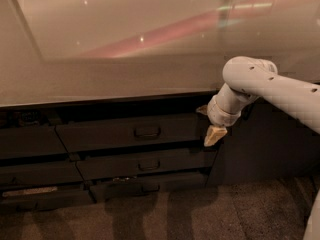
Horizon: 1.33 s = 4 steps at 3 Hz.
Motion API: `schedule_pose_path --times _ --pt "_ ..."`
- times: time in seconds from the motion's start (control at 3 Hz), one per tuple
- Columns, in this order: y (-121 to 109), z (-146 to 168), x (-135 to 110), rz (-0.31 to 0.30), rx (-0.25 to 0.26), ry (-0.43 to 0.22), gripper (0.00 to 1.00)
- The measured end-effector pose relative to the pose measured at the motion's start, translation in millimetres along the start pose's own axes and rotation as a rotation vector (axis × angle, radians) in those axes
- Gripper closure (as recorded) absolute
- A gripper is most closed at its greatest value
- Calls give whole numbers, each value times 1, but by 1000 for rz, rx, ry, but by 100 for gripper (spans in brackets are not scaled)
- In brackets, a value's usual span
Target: Open top drawer
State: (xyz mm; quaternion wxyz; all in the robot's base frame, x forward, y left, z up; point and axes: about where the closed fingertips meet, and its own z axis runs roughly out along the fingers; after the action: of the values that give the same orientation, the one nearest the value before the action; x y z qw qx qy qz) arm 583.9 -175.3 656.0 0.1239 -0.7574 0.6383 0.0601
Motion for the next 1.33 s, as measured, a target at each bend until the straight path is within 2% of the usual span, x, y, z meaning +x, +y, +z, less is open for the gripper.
schedule_pose_path --times 0.67,1.0,1.33 --pt "0 0 0 0 0 0 89" --pt "0 0 0 0 0 0 100" --pt "0 0 0 0 0 0 100"
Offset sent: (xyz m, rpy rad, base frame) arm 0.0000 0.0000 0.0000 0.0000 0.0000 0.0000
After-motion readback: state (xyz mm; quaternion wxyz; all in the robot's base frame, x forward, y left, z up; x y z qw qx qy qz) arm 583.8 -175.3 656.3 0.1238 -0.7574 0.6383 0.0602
